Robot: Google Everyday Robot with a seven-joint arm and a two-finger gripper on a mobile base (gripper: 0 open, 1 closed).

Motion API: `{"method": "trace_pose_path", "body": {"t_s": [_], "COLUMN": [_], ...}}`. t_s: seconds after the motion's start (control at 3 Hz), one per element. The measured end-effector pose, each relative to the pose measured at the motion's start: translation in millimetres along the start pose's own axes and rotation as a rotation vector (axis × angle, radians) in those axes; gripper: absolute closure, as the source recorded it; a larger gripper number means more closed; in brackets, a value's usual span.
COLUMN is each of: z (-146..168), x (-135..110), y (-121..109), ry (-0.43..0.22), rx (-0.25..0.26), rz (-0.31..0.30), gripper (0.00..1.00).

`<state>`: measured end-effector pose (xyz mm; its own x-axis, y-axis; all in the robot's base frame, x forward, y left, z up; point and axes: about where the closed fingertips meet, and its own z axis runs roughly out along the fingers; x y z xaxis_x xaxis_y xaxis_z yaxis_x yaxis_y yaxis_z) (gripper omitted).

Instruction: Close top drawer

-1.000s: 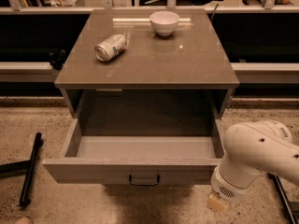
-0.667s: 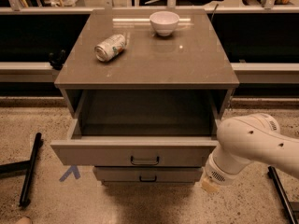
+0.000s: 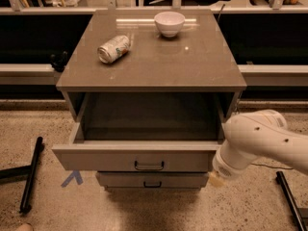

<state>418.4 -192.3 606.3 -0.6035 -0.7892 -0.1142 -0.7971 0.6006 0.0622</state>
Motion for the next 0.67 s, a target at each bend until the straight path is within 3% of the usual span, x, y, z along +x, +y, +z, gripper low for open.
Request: {"method": "trace_pose_path", "body": {"t_s": [0.33,0.67], "z": [4.6,4.6], "x": [-16.2,-16.1], "y": [-37.8,-37.4], "ry": [-0.034,-0.034], "rx": [0.050,0.050], "rz": [0.015,0.015], "gripper": [1.00,1.00]}}
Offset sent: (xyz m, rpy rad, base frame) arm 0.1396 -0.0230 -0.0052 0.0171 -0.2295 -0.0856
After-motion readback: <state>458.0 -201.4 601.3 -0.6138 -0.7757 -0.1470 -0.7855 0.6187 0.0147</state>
